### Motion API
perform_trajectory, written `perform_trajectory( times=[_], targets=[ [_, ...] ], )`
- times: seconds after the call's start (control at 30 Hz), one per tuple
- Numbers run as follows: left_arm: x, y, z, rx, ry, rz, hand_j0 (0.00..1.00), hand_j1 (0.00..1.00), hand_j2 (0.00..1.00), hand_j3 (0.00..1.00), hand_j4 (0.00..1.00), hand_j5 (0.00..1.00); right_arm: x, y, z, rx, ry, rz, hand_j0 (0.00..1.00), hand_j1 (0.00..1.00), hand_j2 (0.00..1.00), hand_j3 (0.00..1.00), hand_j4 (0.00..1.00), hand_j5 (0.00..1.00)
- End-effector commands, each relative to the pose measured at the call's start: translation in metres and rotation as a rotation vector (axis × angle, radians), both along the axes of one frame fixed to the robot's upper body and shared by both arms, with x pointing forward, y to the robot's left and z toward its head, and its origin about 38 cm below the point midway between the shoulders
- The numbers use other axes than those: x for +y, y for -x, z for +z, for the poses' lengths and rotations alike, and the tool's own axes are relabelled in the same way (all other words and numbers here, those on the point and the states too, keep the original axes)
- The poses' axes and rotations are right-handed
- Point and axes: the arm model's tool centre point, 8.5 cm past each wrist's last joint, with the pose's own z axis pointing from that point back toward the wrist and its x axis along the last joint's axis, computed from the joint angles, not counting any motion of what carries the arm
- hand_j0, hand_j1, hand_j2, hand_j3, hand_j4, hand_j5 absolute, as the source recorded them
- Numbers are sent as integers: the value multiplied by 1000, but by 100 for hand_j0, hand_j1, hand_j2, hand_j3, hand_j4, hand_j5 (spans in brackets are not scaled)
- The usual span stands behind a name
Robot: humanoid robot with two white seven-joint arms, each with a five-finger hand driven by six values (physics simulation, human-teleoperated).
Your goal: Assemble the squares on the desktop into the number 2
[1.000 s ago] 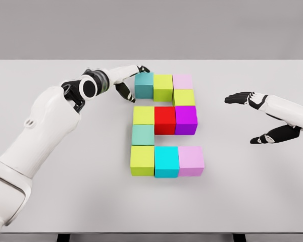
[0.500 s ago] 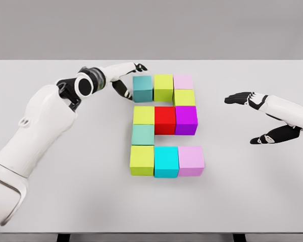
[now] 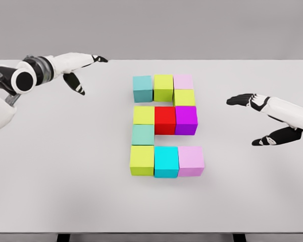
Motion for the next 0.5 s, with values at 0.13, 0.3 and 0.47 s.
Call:
perform_trajectory(
  times=[0.13,0.3,0.47],
  targets=[
    [-4,5,-6,-45,-144,-105,100,100,100,100,100,100,2,1,3,-4,-9,6,100,100,100,100,100,100],
    [-26,16,-14,-60,-232,-347,100,100,100,100,100,100,2,2,2,-1,-9,7,100,100,100,100,100,100],
    [-21,11,-31,-5,-271,-344,100,100,100,100,100,100,5,3,1,-1,-10,14,100,100,100,100,100,100]
  ],
)
